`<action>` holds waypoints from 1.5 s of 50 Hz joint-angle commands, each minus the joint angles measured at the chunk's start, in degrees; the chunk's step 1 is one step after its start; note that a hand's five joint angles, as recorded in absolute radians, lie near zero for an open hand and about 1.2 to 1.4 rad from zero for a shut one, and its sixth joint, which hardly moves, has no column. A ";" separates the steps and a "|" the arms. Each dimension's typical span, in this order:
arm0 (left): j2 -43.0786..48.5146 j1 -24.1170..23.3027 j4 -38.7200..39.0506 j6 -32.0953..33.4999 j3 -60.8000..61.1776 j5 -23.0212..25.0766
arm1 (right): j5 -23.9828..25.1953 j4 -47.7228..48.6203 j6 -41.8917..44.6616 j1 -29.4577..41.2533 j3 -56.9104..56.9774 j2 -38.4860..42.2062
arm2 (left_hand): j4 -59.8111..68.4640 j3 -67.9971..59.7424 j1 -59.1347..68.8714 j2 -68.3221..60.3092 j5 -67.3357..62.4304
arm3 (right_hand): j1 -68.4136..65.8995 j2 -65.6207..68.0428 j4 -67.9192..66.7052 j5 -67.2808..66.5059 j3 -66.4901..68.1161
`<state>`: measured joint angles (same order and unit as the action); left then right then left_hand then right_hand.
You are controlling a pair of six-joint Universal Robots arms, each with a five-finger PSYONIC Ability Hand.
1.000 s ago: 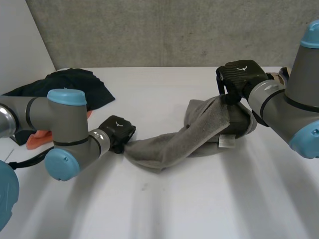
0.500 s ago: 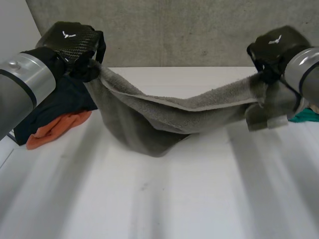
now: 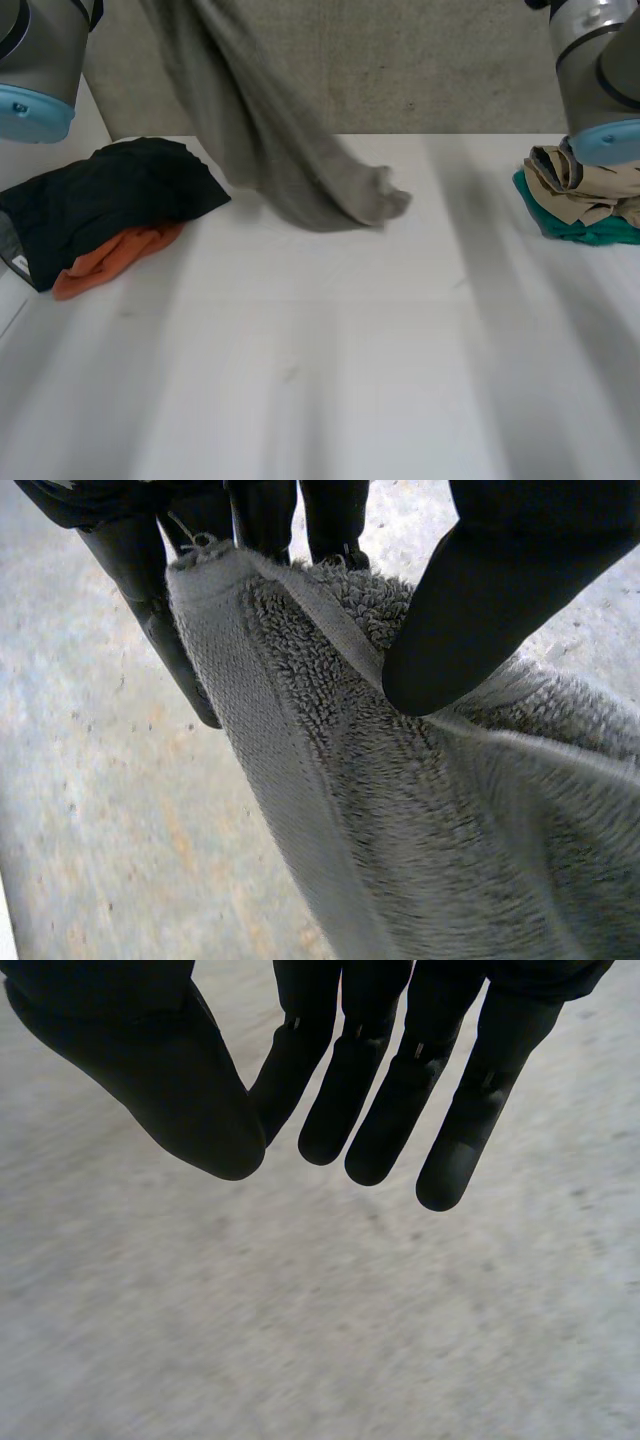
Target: Fold the laundry.
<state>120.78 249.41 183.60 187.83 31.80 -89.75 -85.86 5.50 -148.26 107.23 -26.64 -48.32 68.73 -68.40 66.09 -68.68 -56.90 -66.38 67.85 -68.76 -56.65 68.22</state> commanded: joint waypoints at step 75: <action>-19.12 12.15 -16.26 15.27 48.18 15.84 | 3.77 -22.54 10.25 0.61 -27.05 -10.03 | 11.27 -11.60 13.91 -11.32 -13.10 | -13.62 12.15 -11.24 -13.35 11.78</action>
<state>92.04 260.19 168.76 199.21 77.01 -75.24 -83.37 -15.09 -145.90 110.59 -48.96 -54.52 68.73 -68.40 66.09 -68.71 -56.90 -62.97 67.60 -68.52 -55.76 68.00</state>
